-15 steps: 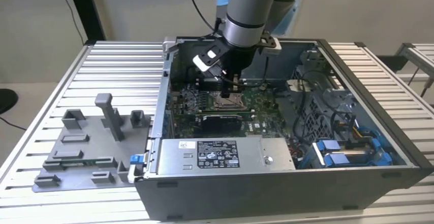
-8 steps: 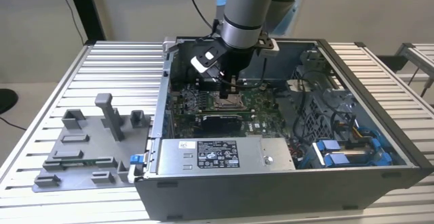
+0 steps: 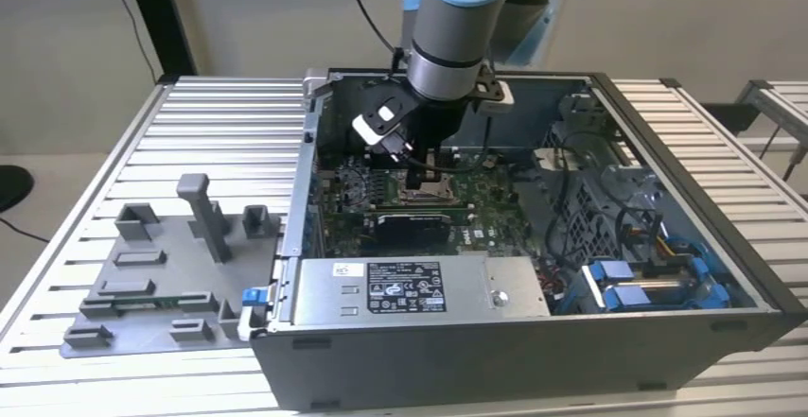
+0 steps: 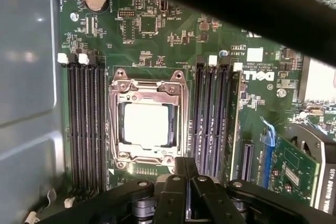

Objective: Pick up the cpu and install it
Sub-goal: 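Install the second cpu locking lever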

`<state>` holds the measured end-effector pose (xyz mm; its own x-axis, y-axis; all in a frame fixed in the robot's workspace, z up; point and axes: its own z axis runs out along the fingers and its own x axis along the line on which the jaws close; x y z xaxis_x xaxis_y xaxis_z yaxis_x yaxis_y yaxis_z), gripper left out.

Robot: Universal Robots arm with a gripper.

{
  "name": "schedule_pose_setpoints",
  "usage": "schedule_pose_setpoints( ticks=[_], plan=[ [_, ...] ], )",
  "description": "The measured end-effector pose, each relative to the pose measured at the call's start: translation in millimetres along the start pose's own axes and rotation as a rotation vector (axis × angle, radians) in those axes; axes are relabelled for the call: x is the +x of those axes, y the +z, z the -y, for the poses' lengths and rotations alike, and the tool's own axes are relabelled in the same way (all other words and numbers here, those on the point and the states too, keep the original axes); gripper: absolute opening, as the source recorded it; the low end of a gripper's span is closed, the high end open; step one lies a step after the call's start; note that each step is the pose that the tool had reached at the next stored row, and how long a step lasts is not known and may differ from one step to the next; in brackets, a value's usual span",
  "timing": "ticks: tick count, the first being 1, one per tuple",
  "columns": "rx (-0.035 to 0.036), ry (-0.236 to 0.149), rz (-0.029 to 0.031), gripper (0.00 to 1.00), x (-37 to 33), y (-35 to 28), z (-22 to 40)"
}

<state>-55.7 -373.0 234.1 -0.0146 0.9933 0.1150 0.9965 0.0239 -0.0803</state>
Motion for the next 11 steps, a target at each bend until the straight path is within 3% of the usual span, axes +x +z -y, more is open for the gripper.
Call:
schedule_pose_setpoints(
  ticks=[3, 7, 11],
  plan=[
    [-0.0002, 0.000, -0.0071, 0.00, 0.2, 2.2, 3.4],
    [-0.0012, -0.001, -0.0208, 0.00, 0.2, 5.5, 6.0],
    [-0.0017, -0.002, -0.0285, 0.00, -0.1, 8.2, 7.9]
  ],
)
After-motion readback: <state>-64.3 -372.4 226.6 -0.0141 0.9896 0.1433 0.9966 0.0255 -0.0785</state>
